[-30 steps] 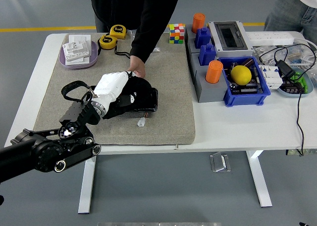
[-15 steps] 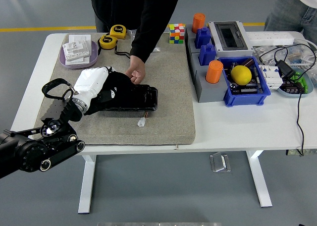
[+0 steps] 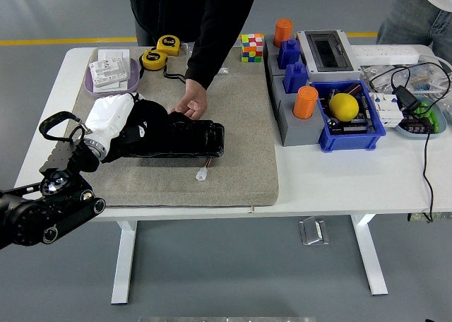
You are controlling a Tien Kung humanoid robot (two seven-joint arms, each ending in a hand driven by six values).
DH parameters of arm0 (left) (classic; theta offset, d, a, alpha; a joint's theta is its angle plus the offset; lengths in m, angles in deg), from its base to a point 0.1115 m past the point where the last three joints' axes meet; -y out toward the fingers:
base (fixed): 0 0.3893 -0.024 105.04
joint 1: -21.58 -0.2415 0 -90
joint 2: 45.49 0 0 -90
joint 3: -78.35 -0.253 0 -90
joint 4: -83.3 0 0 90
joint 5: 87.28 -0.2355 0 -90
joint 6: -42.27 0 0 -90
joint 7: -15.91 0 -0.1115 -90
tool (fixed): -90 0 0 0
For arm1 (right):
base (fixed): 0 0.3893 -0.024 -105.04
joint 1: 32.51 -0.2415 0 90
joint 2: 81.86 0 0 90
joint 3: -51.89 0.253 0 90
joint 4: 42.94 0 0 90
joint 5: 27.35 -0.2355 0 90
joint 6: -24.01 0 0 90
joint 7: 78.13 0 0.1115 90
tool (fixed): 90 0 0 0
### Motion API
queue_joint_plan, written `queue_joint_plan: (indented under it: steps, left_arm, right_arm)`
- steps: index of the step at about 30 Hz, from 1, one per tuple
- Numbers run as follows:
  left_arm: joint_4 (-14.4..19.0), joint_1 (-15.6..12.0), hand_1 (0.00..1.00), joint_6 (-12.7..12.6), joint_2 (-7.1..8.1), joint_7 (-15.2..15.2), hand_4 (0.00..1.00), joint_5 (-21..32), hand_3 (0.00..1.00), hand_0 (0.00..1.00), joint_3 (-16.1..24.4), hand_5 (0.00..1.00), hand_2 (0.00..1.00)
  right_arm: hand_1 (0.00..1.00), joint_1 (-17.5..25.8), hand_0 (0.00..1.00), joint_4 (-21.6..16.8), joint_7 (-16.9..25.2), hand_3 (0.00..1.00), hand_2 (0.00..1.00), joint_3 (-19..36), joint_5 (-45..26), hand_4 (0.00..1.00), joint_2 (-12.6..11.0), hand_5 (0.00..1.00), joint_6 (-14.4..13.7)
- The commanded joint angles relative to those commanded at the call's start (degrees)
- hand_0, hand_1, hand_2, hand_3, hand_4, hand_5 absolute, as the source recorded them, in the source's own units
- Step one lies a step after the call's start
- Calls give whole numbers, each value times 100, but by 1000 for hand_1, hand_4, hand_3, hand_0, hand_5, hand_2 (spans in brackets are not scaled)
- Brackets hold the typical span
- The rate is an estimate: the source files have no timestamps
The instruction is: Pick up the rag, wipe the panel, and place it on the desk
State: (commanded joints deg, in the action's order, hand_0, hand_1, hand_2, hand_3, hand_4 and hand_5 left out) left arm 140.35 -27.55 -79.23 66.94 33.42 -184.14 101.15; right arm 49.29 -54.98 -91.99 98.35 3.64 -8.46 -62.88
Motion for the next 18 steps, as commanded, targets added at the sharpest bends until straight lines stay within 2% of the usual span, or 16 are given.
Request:
queue_joint_plan:
  steps: [6, 10, 14, 18]
  left_arm:
    - [-16, -64, 121, 7, 110, 4, 265, -30, 482, 194, 116, 2, 497]
    - [-2, -83, 121, 7, 128, 3, 265, -40, 482, 194, 139, 2, 497]
    - [-2, -81, 121, 8, 114, 7, 264, -15, 483, 193, 116, 2, 497]
    - [-4, -47, 121, 6, 39, 15, 265, 6, 483, 193, 63, 2, 497]
  right_arm:
    - [569, -14, 758, -3, -3, 599, 701, 6, 0, 998, -5, 550, -1]
    - [569, -21, 758, -9, -2, 599, 701, 4, -4, 998, -6, 550, -3]
    - [569, -20, 758, -5, -5, 599, 701, 10, -7, 998, -10, 550, 1]
    - [567, -23, 757, -3, -7, 599, 701, 1, -11, 998, -14, 550, 3]
